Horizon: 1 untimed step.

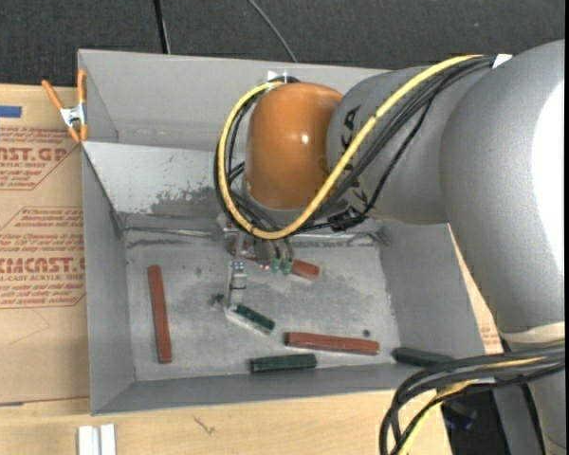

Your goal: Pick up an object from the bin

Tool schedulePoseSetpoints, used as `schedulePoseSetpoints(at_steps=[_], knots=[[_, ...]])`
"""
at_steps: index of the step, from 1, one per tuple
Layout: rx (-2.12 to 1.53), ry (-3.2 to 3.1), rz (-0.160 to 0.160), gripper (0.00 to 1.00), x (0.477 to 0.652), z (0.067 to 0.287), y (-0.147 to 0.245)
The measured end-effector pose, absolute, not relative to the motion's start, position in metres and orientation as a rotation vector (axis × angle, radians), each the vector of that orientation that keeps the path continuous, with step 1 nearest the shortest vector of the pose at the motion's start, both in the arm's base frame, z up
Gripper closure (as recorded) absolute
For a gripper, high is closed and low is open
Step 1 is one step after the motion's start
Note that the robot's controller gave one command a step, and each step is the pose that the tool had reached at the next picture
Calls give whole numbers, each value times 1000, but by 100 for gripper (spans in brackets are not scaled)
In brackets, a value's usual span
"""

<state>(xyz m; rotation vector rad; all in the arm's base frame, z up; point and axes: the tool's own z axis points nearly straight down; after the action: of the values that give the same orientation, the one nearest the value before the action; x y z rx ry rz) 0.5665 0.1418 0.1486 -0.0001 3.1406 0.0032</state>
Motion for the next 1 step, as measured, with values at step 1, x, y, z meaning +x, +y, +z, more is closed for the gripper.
schedulePoseSetpoints(at_steps=[1], knots=[[0,3141,3,0,567,149,142]])
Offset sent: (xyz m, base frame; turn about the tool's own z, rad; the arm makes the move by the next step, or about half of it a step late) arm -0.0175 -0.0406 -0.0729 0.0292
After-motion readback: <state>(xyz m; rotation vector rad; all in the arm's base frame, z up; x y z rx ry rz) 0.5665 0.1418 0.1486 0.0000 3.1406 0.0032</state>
